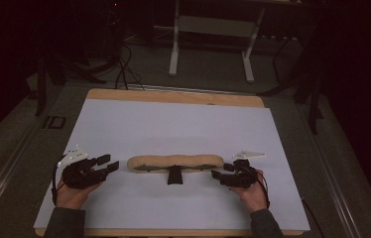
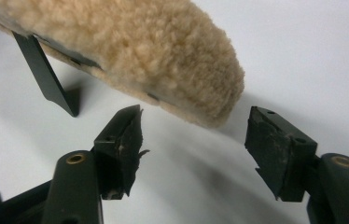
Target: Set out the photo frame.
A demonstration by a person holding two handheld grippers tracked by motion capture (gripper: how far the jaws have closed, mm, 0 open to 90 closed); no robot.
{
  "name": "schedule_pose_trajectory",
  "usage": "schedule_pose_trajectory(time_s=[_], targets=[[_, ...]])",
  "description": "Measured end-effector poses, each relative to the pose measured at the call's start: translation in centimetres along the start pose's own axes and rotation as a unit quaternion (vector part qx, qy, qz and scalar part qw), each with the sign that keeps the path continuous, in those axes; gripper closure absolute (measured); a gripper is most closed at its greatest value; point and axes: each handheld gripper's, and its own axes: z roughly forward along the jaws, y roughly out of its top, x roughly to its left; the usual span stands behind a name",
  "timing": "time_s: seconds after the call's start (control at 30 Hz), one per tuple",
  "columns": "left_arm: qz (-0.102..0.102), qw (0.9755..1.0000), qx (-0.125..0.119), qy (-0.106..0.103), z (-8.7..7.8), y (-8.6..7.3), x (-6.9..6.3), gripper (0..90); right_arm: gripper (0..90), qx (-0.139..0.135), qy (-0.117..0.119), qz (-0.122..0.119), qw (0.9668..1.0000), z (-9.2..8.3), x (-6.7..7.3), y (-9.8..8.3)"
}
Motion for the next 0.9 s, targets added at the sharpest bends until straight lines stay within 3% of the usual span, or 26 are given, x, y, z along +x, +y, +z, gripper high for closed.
schedule_pose_trajectory(time_s=[0.1,0.27,0.47,0.7,0.9], targets=[[-0.002,1.0000,-0.004,0.008,0.0,0.2,0.0,52.2,34.2,0.000,0.007,0.005,1.0000,0.0,-0.1,0.0],[-0.007,0.9998,-0.012,0.017,0.4,0.2,0.1,55.9,35.4,0.010,-0.003,-0.004,0.9999,0.2,0.1,-0.2],[-0.009,0.9989,-0.032,0.034,1.2,0.0,-0.4,65.4,46.4,0.022,-0.002,0.002,0.9998,0.3,0.2,-0.2],[-0.001,0.9994,-0.016,0.030,2.4,0.0,-1.0,68.9,58.8,0.031,0.016,-0.002,0.9994,0.2,0.3,-0.3],[0.014,0.9991,-0.003,0.040,3.3,-0.1,-1.5,69.1,66.0,0.024,0.010,-0.008,0.9996,0.2,0.6,-0.2]])
